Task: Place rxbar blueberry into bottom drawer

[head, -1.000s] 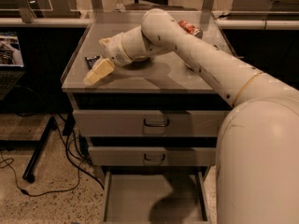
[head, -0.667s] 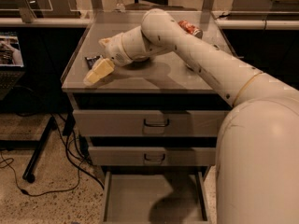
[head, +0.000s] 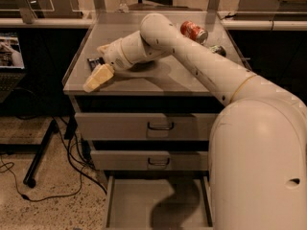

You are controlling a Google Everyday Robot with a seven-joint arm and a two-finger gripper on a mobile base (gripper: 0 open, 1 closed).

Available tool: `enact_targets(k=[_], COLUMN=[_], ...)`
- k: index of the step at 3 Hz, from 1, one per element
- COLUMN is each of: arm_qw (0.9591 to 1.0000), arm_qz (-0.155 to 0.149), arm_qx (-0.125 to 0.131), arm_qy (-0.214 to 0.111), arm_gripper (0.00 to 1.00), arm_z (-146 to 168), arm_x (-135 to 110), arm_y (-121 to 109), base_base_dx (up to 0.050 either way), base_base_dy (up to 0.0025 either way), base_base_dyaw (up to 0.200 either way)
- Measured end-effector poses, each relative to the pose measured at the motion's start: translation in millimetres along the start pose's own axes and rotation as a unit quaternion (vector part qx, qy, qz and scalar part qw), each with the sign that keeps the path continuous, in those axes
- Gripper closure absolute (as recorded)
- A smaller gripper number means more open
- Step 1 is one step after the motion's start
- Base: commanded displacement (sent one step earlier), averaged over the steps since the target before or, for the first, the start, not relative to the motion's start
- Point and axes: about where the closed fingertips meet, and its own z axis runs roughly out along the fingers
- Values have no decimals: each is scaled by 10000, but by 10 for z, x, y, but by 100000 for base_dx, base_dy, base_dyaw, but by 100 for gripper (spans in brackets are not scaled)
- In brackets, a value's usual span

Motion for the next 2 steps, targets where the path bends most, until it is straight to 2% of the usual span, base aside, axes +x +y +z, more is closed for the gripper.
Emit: enact_targets(k=[1,2], arm_qw=[10000,9997], arm_qz=[-11,38], arm_qx=[-67,-151], arm_qy=[6,169], arm_gripper=[0,0], arm_z=[39,87], arm_x=[2,34], arm_y=[18,40], base_base_dx=[0,0], base_base_dy=[0,0], base_base_dyaw=[0,0])
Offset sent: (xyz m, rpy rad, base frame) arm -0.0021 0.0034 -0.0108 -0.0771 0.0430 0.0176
